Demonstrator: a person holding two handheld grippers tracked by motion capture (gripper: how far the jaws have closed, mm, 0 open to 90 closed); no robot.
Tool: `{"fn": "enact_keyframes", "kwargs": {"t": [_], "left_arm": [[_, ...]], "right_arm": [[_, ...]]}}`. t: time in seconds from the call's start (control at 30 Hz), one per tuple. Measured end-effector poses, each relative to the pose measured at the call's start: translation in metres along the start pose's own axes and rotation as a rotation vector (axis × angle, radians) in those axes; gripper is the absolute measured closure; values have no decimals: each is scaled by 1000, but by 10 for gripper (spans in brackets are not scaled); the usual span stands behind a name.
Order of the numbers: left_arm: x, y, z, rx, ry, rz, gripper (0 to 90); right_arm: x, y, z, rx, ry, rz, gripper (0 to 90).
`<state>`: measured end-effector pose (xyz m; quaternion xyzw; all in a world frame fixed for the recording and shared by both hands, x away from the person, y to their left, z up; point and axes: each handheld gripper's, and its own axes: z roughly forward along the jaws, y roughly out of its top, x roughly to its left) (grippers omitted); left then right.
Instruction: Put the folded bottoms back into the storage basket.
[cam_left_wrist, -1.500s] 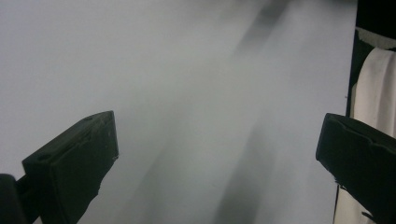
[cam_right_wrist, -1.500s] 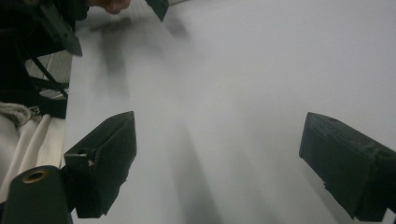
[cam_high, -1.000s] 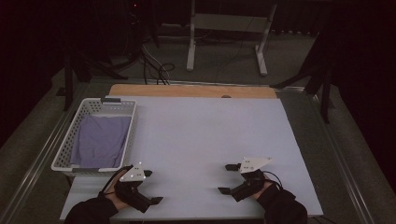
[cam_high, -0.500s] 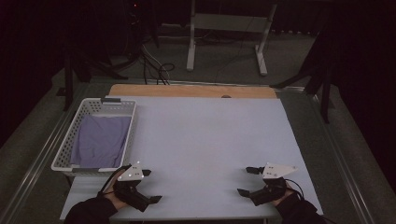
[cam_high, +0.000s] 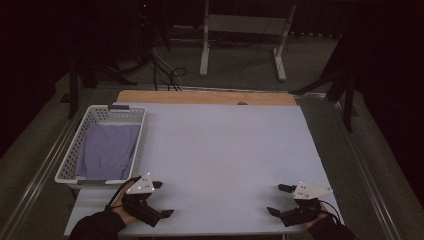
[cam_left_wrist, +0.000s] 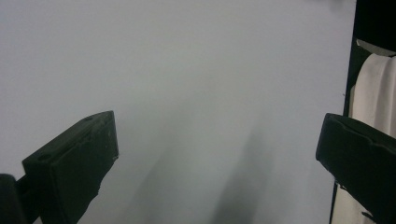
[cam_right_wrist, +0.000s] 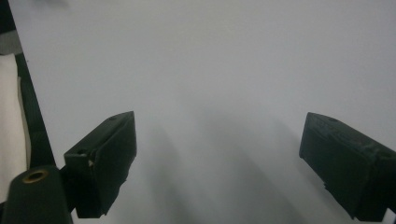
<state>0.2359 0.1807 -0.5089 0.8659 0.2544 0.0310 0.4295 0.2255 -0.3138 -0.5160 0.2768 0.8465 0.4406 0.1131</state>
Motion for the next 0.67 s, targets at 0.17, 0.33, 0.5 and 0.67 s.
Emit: {"fn": "enact_keyframes", "kwargs": {"t": [0.17,0.33,0.5,0.67], "left_arm": [[1,0,0,-9,-2,-6,1],[2,-2,2,-8,-4,-13,1],[2,-2,1,-14,0,-11,1],[1,-2,1,-14,-2,-13,2]], "right_arm": [[-3,0,1,-10,-7,28,111],[-4,2,5,-8,-1,31,115],[-4,2,4,-22,-2,28,116],[-3,3,2,-32,-13,17,129]]}}
